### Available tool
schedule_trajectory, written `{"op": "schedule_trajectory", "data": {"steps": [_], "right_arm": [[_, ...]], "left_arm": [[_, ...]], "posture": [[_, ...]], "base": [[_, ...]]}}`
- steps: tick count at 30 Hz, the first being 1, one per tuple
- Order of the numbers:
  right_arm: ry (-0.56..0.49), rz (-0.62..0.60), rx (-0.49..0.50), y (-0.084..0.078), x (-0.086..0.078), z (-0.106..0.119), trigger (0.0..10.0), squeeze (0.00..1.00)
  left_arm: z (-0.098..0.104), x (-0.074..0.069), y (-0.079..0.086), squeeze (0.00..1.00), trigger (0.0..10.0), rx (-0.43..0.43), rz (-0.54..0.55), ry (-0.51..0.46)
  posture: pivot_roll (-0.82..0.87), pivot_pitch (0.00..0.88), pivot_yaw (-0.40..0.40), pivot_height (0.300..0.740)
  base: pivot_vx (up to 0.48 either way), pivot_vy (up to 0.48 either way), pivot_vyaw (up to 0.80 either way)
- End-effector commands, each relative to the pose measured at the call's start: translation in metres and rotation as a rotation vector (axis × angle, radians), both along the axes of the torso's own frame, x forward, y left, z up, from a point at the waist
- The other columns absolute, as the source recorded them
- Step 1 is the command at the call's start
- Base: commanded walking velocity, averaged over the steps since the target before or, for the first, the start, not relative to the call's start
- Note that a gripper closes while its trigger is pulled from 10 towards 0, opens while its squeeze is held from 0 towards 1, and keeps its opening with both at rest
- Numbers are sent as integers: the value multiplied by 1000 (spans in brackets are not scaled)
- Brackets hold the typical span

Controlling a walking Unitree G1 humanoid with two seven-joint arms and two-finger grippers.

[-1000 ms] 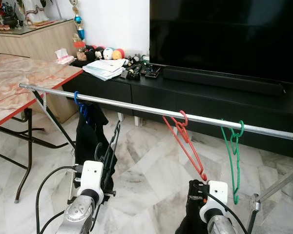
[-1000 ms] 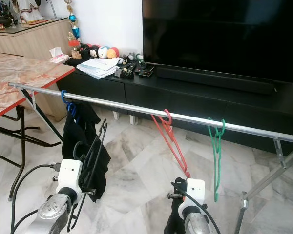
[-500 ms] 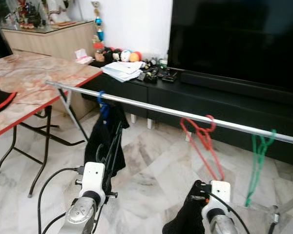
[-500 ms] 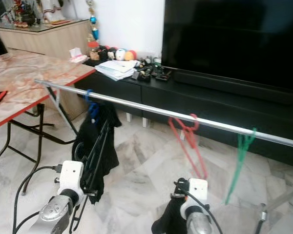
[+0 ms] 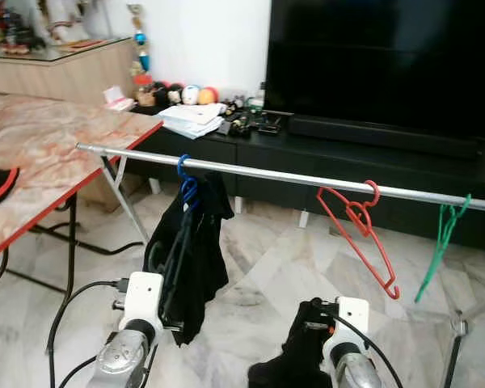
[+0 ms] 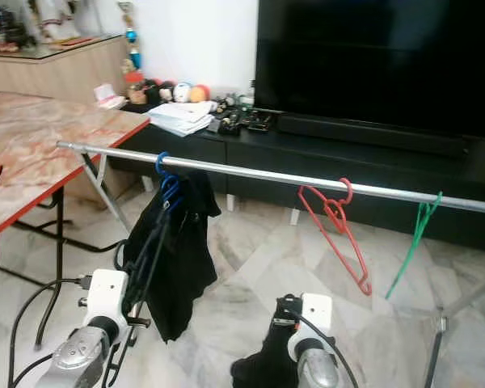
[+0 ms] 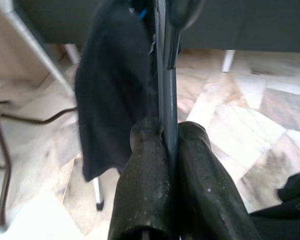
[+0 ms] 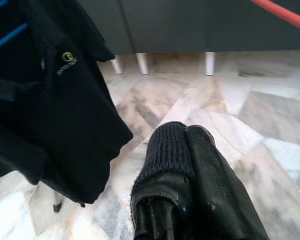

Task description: Hang hanger

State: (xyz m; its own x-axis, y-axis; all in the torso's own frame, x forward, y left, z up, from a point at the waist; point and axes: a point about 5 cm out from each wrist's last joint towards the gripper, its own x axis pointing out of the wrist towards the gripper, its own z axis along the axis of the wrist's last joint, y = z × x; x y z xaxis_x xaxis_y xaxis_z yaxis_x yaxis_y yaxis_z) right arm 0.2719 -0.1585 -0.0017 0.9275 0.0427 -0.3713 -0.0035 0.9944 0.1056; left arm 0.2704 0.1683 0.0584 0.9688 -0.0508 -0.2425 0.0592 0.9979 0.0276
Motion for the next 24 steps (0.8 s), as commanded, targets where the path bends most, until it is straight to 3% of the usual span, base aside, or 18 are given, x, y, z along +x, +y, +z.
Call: {"op": "schedule_trajectory", "data": {"steps": [1,6,13,24], "right_arm": [[-26,-14,-9,-6,6,6,10000,0],[-26,-11,-10,-6,7,6,10000,0],[-42,5,-2,-2,9,8,10000,0],[-50,21,7,1,9,9,10000,0]], "left_arm": [[5,3,-7,0,10000,-16,-28,-17],[5,3,-7,0,10000,-29,-25,-15],[5,2,-5,0,10000,-27,-24,-11],[5,1,-7,0,10000,-10,-40,-11]], "posture": [[54,1,43,740],[58,1,42,740],[62,1,41,740],[60,7,43,740]], "base": [[0,0,-800],[0,0,-800],[0,417,-764],[0,0,0]]}}
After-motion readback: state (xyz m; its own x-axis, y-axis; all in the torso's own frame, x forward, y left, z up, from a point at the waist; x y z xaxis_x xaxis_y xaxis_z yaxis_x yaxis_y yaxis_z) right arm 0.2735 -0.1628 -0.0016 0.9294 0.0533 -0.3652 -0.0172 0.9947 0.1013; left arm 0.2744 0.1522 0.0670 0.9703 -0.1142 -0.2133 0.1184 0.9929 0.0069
